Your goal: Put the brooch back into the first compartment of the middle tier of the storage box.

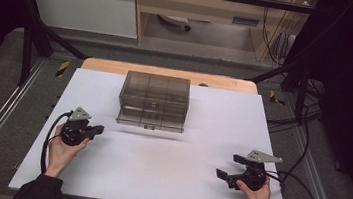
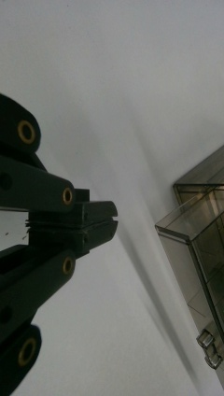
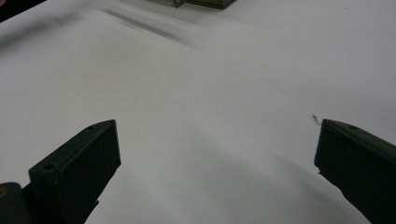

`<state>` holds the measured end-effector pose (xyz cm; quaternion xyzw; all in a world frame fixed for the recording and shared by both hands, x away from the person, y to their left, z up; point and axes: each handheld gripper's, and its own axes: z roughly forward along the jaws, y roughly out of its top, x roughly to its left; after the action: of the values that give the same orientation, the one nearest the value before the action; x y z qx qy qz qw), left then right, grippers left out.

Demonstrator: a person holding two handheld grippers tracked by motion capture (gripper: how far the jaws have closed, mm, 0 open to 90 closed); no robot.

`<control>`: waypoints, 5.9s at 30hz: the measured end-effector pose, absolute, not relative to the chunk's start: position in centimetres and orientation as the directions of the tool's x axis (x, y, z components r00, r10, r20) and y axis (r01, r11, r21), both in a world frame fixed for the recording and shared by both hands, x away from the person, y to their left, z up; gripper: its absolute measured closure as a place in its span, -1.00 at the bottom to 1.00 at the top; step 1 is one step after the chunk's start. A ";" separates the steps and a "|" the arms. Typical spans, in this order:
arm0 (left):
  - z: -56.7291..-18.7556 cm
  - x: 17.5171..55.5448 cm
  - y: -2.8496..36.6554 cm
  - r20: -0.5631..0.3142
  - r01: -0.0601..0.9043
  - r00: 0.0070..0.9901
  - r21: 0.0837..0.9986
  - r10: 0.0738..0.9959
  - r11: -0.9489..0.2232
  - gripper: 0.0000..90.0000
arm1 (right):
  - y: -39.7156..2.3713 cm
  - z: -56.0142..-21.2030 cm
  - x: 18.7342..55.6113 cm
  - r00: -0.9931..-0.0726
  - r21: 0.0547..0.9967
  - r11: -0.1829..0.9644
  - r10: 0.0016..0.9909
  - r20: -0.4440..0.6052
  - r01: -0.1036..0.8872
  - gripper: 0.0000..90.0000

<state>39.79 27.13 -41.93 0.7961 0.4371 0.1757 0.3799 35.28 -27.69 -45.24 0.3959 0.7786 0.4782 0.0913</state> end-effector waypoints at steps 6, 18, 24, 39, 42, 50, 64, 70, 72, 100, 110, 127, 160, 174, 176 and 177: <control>-41.4 39.6 26.9 -0.051 0.553 0.565 0.764 0.823 -0.332 0.99 | -27.7 -45.2 35.3 -0.669 0.818 0.228 0.705 0.236 0.528 -0.99; -40.1 39.0 26.5 -0.047 0.536 0.576 0.776 0.816 -0.333 0.99 | -27.7 -45.2 35.2 -0.669 0.817 0.229 0.705 0.236 0.529 -0.99; -39.5 38.8 26.4 -0.042 0.525 0.581 0.783 0.813 -0.335 0.99 | -27.7 -45.3 35.3 -0.670 0.816 0.232 0.705 0.235 0.530 -0.99; -38.1 39.1 26.0 -0.032 0.508 0.590 0.791 0.807 -0.341 0.99 | -27.6 -45.3 35.3 -0.671 0.816 0.236 0.704 0.231 0.528 -0.99; -37.8 39.2 25.9 -0.026 0.506 0.593 0.790 0.805 -0.347 0.99 | -27.6 -45.3 35.3 -0.670 0.816 0.234 0.705 0.232 0.528 -0.99; -37.1 39.6 25.6 -0.020 0.497 0.600 0.793 0.800 -0.352 0.99 | -27.6 -45.3 35.3 -0.670 0.816 0.232 0.705 0.233 0.529 -0.99; -36.3 40.4 24.3 -0.018 0.486 0.615 0.795 0.788 -0.362 0.99 | -27.6 -45.3 35.3 -0.671 0.816 0.234 0.704 0.233 0.528 -0.99; -35.8 40.9 23.6 -0.015 0.480 0.622 0.798 0.783 -0.366 0.99 | -27.6 -45.4 35.3 -0.671 0.813 0.236 0.703 0.235 0.532 -0.99; -35.6 41.1 23.3 -0.011 0.477 0.626 0.797 0.780 -0.371 0.99 | -27.6 -45.4 35.3 -0.671 0.814 0.237 0.704 0.233 0.531 -0.99; -36.0 44.1 20.7 -0.004 0.502 0.615 0.773 0.789 -0.387 0.99 | -27.6 -45.4 35.3 -0.672 0.814 0.240 0.705 0.229 0.529 -0.99; -37.0 45.2 20.3 -0.004 0.512 0.605 0.767 0.796 -0.386 0.99 | -27.5 -45.4 35.3 -0.670 0.812 0.241 0.705 0.230 0.532 -0.99; -38.7 46.3 19.3 -0.005 0.533 0.602 0.747 0.799 -0.397 0.99 | -27.5 -45.4 35.3 -0.669 0.811 0.241 0.707 0.230 0.533 -0.99; -40.0 46.6 19.0 -0.002 0.553 0.595 0.726 0.803 -0.408 0.88 | -27.5 -45.4 35.3 -0.671 0.812 0.243 0.706 0.227 0.531 -0.99; -38.0 45.1 19.9 -0.025 0.529 0.602 0.761 0.798 -0.375 0.30 | -27.6 -45.4 35.3 -0.670 0.812 0.242 0.706 0.228 0.531 -0.99; -37.8 44.9 20.1 -0.015 0.513 0.609 0.770 0.793 -0.379 0.21 | -27.5 -45.4 35.3 -0.669 0.812 0.241 0.707 0.228 0.532 -0.99; -37.7 44.8 20.1 -0.016 0.512 0.610 0.771 0.792 -0.379 0.17 | -27.5 -45.4 35.3 -0.671 0.812 0.242 0.706 0.228 0.531 -0.99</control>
<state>44.80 20.09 -37.67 0.8103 0.4024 0.1817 0.3852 35.31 -27.54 -45.42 0.3951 0.7825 0.4721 0.0929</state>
